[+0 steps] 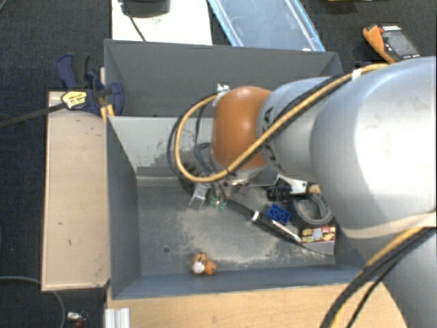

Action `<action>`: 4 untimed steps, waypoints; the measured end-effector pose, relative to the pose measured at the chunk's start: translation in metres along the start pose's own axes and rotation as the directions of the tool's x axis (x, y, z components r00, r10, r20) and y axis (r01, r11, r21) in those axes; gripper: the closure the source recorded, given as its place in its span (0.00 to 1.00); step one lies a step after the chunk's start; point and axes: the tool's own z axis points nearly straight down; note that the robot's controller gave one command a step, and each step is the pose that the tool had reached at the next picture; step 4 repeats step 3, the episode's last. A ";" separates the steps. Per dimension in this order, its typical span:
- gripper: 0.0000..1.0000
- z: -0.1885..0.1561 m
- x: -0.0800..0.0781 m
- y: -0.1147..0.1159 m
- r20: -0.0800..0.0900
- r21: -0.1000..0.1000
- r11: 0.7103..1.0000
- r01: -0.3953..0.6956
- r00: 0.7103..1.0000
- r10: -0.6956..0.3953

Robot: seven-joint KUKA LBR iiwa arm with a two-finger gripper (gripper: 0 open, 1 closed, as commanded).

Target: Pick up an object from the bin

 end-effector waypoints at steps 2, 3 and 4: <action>1.00 -0.073 0.000 0.000 -0.006 0.004 1.000 0.003 1.000 -0.003; 1.00 -0.097 0.000 0.001 -0.004 0.002 1.000 0.006 1.000 -0.006; 1.00 -0.097 0.000 0.001 -0.004 0.002 1.000 0.006 1.000 -0.006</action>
Offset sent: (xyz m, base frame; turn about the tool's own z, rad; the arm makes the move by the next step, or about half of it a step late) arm -0.0027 -0.0009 0.0802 -0.0002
